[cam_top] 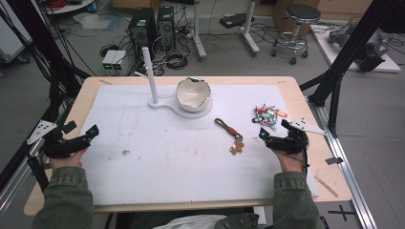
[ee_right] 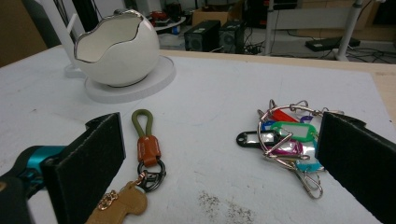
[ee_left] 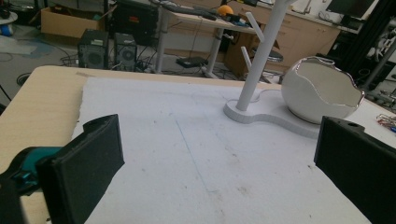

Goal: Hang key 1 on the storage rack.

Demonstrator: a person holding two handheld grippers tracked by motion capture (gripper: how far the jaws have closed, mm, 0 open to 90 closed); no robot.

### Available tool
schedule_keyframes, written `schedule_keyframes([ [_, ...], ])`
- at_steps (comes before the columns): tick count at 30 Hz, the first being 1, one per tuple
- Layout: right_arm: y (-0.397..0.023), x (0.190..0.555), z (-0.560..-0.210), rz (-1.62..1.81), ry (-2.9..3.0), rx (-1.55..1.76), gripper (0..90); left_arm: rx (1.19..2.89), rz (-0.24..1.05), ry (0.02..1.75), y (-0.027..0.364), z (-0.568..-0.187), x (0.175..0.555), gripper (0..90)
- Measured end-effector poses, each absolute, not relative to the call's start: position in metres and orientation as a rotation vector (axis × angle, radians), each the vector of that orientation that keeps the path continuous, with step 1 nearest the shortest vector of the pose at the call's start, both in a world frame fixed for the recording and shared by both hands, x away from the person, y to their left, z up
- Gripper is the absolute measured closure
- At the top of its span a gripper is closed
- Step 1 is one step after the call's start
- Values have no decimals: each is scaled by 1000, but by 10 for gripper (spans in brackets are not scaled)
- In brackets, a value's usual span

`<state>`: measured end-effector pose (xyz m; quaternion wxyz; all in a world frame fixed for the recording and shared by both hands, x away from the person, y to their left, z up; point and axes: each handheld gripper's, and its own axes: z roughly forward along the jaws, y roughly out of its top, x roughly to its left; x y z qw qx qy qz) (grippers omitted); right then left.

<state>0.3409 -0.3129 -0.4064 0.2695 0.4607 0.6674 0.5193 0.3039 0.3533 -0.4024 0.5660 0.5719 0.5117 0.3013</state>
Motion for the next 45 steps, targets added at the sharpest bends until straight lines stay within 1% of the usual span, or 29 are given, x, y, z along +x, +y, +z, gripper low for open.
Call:
schedule_keyframes([
  [26,-300,358,-399,1347,1894,1243,6,1341,723,1194,352,-403,304,17],
  [45,-278,384,-396,1310,2040,1231,7,1338,724,1192,352,-403,304,17],
])
